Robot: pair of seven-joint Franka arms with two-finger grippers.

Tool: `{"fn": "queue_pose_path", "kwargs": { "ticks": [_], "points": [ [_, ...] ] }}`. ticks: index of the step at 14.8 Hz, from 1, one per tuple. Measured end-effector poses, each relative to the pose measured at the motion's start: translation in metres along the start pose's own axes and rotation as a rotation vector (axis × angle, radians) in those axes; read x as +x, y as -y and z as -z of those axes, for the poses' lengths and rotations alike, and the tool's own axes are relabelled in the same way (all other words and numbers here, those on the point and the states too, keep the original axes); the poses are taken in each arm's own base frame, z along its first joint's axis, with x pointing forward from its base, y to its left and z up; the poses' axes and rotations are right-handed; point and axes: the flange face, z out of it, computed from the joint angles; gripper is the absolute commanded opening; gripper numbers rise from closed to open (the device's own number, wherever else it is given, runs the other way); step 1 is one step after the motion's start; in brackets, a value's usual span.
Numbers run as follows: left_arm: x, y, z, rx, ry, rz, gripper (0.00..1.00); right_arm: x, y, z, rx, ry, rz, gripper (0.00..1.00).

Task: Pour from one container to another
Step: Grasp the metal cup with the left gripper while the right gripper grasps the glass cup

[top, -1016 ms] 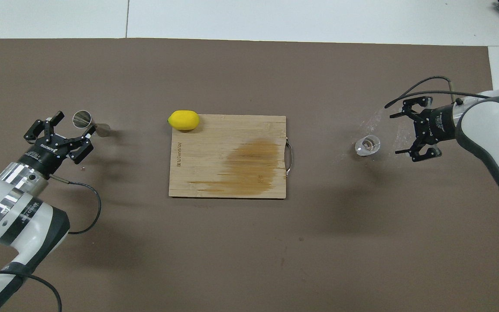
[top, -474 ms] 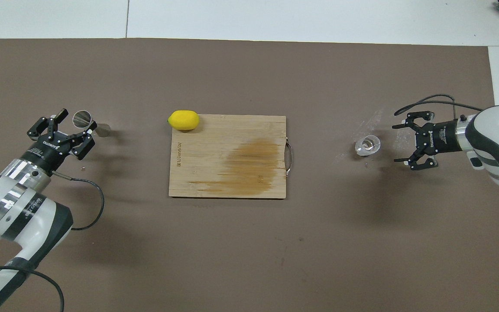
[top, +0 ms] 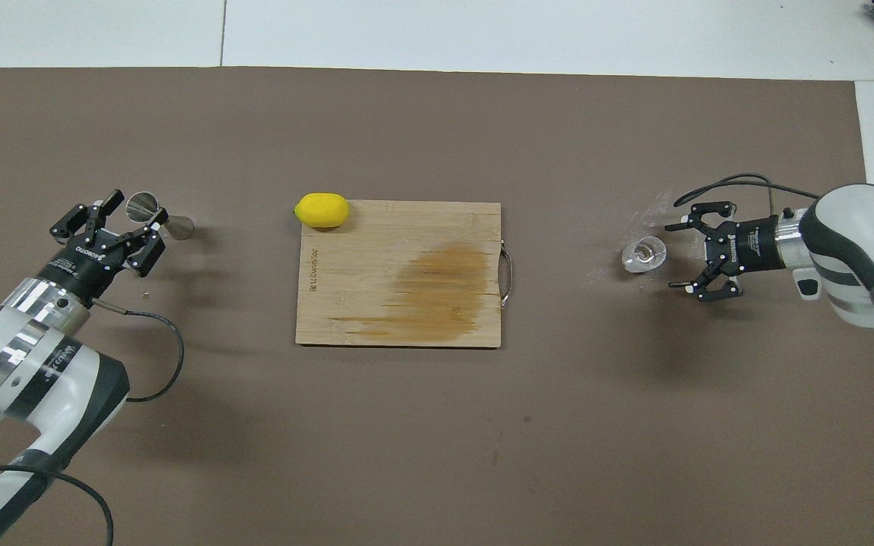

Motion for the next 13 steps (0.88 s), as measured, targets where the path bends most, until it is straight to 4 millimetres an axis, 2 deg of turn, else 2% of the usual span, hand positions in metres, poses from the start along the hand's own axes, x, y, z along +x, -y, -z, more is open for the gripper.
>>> {"fn": "queue_pose_path", "kwargs": {
  "ticks": [4, 6, 7, 9, 13],
  "points": [
    [0.0, 0.003, -0.002, -0.001, 0.002, 0.008, 0.68, -0.003, 0.002, -0.004, 0.013, 0.039, 0.004, 1.0],
    [0.0, 0.004, -0.002, -0.003, 0.0, 0.011, 0.59, -0.002, 0.002, -0.006, 0.016, 0.045, -0.002, 1.0],
    [0.0, 0.005, -0.002, -0.004, 0.0, 0.014, 0.47, -0.001, 0.002, -0.007, 0.015, 0.046, -0.003, 1.0],
    [0.0, 0.005, -0.002, -0.008, 0.001, 0.02, 0.0, -0.001, 0.003, -0.009, 0.012, 0.047, -0.003, 1.0],
    [-0.001, 0.006, -0.003, -0.01, -0.002, 0.019, 0.0, 0.001, 0.003, -0.02, 0.007, 0.064, -0.015, 1.0]
  ]
}}
